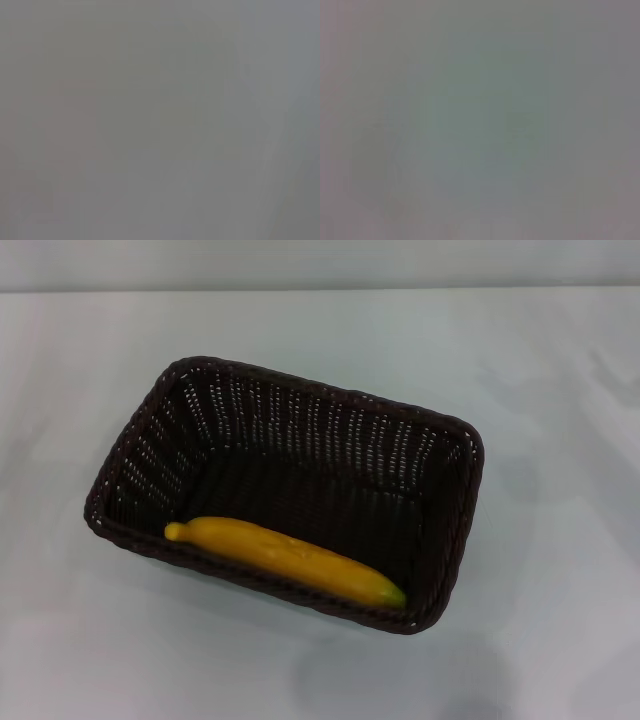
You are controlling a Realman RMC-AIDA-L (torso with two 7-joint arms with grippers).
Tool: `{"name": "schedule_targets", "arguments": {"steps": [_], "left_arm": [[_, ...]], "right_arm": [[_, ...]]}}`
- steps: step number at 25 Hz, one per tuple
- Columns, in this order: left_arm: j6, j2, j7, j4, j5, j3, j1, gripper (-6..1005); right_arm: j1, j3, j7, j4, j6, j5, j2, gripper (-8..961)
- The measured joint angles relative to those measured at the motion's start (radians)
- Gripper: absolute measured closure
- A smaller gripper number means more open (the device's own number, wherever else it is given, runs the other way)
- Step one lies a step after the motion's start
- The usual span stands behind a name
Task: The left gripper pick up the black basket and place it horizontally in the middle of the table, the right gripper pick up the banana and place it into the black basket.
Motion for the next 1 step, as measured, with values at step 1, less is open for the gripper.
{"name": "schedule_targets", "arguments": {"steps": [1], "left_arm": [[-0.007, 0.0, -0.002, -0.005, 0.001, -0.003, 0.0, 119]], "right_arm": [[-0.004, 0.0, 0.0, -0.011, 0.002, 0.009, 0.0, 108]]}}
